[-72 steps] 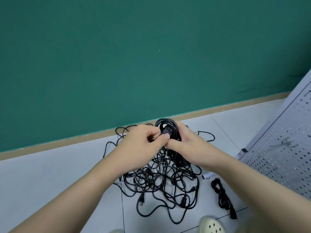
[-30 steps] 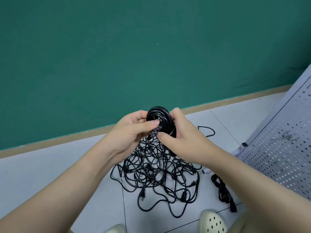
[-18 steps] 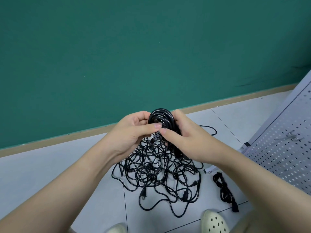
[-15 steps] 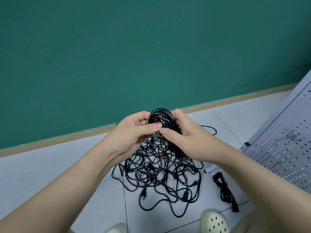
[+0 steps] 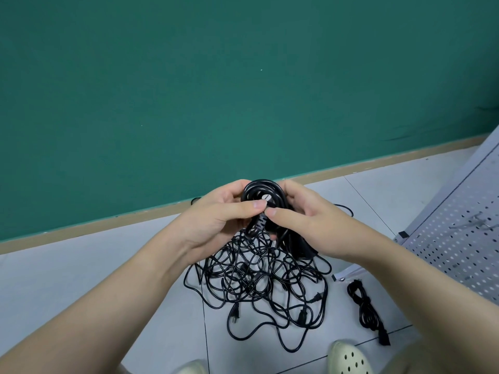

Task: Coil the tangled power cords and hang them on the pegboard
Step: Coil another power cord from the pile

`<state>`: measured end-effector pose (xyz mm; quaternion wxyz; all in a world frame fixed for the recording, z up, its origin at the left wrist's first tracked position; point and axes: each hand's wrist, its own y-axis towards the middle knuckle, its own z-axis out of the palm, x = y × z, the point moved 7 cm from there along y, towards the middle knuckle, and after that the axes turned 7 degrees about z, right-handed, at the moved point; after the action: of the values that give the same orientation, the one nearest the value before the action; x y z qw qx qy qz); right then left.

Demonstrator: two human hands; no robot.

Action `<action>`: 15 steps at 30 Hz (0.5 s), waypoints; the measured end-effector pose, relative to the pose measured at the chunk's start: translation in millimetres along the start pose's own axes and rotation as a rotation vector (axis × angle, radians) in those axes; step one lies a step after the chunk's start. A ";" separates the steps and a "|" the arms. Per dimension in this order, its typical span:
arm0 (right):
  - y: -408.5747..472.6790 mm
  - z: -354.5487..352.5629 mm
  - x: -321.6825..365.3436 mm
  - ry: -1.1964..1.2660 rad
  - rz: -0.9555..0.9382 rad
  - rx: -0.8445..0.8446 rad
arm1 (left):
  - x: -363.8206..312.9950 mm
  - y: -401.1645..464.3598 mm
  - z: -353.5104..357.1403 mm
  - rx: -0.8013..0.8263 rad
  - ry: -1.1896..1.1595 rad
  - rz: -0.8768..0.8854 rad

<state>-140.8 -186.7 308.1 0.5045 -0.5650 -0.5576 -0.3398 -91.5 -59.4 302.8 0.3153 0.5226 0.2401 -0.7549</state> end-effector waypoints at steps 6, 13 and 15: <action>-0.5 0.3 1.6 0.025 0.008 0.033 | -2.4 -1.4 7.7 0.061 0.035 0.028; -1.3 1.6 4.1 0.014 -0.001 0.053 | -1.3 -1.1 4.2 0.040 0.027 0.021; -1.7 2.7 3.9 0.031 0.000 0.072 | -1.4 -1.4 4.3 0.056 0.042 0.020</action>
<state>-142.4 -183.2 311.5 0.5330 -0.5414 -0.5614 -0.3281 -94.9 -61.0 305.6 0.3030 0.5492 0.2203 -0.7470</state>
